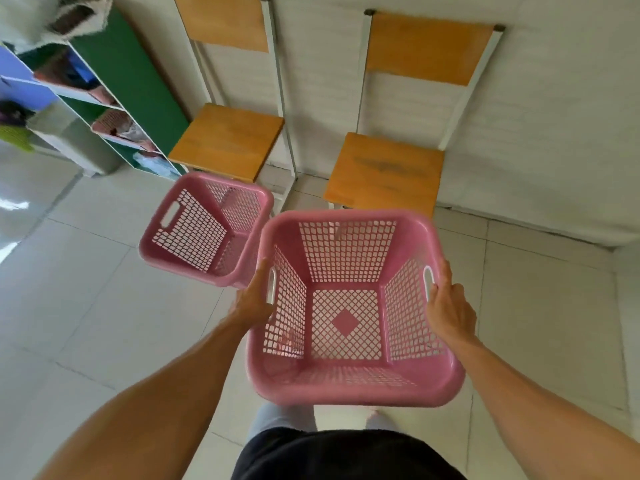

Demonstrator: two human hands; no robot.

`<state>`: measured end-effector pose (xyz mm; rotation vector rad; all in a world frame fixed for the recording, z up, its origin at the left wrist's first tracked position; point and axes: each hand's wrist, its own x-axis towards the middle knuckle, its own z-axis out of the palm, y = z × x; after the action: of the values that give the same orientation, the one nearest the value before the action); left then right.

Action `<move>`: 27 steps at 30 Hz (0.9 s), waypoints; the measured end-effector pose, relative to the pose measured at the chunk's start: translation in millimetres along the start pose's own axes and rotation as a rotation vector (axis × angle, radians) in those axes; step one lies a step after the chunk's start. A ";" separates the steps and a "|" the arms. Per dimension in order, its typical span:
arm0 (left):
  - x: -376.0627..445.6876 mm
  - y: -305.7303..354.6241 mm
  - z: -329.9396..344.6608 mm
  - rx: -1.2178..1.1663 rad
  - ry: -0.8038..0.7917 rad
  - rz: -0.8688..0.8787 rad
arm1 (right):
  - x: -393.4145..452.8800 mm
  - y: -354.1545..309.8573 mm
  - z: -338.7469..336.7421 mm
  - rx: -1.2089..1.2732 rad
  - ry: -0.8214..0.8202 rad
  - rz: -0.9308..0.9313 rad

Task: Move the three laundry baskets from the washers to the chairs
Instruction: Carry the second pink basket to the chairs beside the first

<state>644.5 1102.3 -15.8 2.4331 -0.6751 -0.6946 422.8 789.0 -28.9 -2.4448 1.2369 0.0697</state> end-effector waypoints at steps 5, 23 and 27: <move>59.5 -45.9 -23.9 0.024 -0.121 0.095 | 5.4 -35.9 15.7 -0.026 -0.081 0.054; 209.4 -132.3 -10.3 0.128 -0.274 0.200 | 53.0 -77.4 119.2 -0.019 -0.227 0.240; 237.5 -162.3 4.5 0.099 -0.264 0.154 | 77.8 -81.6 154.6 0.043 -0.228 0.262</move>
<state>869.7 1083.7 -193.7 2.3669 -1.0110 -0.9489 554.5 830.0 -161.5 -2.1541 1.4276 0.3792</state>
